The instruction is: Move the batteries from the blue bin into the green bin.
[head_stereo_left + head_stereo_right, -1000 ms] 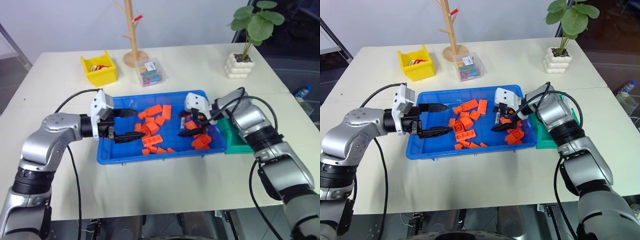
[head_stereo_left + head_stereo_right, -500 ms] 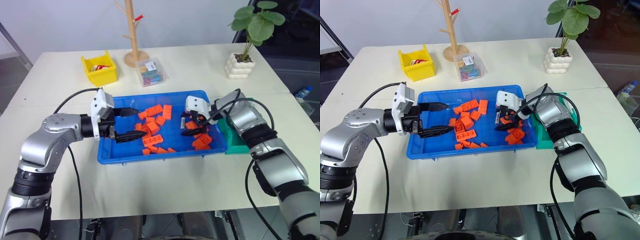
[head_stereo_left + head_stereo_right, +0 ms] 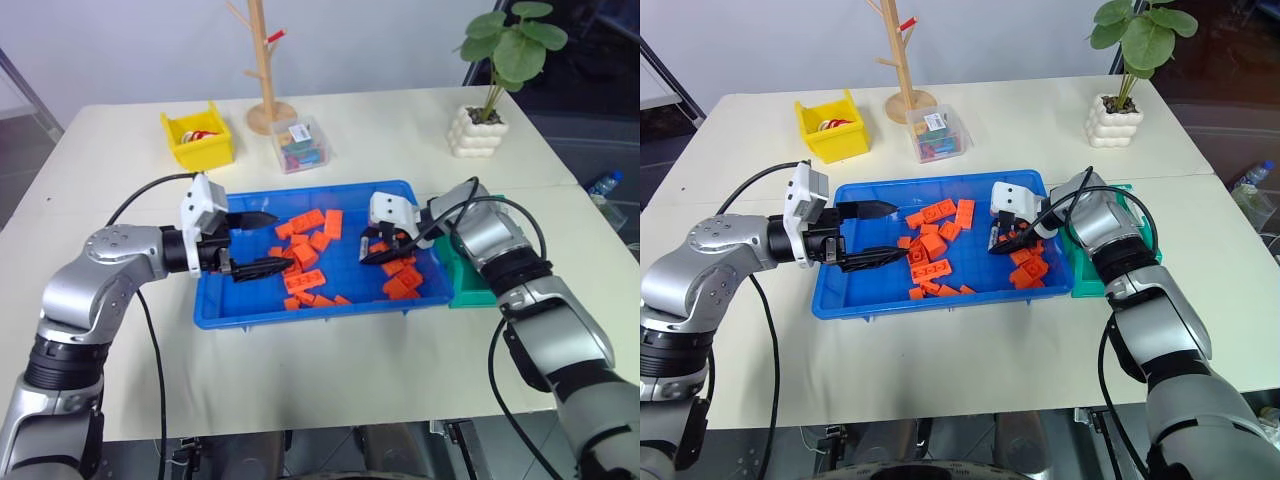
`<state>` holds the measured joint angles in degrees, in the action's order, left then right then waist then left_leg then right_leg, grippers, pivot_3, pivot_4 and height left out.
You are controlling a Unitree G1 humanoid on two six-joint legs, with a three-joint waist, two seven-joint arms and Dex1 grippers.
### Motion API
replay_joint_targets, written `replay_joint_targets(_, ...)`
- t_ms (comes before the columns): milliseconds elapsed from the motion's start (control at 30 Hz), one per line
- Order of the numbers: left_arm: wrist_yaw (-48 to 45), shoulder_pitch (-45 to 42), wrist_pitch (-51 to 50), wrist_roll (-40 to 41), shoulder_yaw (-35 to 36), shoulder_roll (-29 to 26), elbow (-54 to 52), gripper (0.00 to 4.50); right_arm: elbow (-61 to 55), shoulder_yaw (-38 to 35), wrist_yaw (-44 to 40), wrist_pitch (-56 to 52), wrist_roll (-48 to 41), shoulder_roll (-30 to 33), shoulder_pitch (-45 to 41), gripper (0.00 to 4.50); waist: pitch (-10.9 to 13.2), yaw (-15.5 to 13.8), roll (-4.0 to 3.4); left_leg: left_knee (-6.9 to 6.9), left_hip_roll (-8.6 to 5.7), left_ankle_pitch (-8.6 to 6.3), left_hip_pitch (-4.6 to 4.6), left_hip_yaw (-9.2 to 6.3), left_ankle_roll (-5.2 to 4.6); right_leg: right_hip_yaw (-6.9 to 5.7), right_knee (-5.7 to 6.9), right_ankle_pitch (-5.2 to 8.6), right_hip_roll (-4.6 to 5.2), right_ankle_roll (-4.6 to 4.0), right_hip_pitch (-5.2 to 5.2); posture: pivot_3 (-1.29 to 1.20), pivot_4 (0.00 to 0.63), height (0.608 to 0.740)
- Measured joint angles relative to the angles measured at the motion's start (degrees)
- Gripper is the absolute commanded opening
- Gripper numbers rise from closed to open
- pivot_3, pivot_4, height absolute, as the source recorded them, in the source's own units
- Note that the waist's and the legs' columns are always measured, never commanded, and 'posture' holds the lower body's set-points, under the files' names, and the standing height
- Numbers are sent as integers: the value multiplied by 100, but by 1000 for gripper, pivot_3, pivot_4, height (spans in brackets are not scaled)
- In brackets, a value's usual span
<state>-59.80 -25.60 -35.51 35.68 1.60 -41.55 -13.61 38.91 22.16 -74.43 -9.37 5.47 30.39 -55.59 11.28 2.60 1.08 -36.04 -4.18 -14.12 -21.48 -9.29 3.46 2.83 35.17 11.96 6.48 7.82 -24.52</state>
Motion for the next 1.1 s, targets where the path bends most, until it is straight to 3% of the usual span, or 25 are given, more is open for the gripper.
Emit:
replay_joint_targets(233, -108, -504, -131, 387, 55, 178, 98, 4500, -285, -258, 27, -241, -43, 195, -356, 2238, 1, -12, -1, -3, -2, 1, -5, -2, 1, 0, 0, 0, 0, 0, -2, 0, 150, 740)
replay_joint_targets(500, -404, -1161, 132, 230, -121, 558, 821, 4500, -1090, -860, -190, -691, -240, 1293, -610, 2238, 1, -21, -1, 1, -4, 0, -8, -2, 1, -2, -5, 0, 1, 1, -1, 0, 150, 740)
replay_joint_targets(733, -770, -1546, 520, -132, -529, 1026, 1507, 4500, -1833, -1458, -106, -1284, -341, 2483, 450, 2238, 1, 12, -2, 1, -1, 0, -5, 7, 0, 1, -4, 1, 2, 1, -2, 0, 150, 740)
replay_joint_targets(1000, -988, -1705, 716, -308, -552, 1142, 1936, 4500, -3060, -1950, 64, -2080, -763, 2832, 1560, 2238, 0, -4, -3, -6, 0, 0, -6, 10, -1, 2, -2, 1, 2, 2, -1, 0, 150, 740)
replay_joint_targets(1100, -1039, -1706, 741, -395, -553, 1146, 2016, 4500, -3365, -2039, 155, -2292, -929, 2832, 1888, 3671, 0, -26, -3, -8, -1, 0, -7, 9, -1, 3, -2, 1, 3, 2, 0, 0, 150, 740)
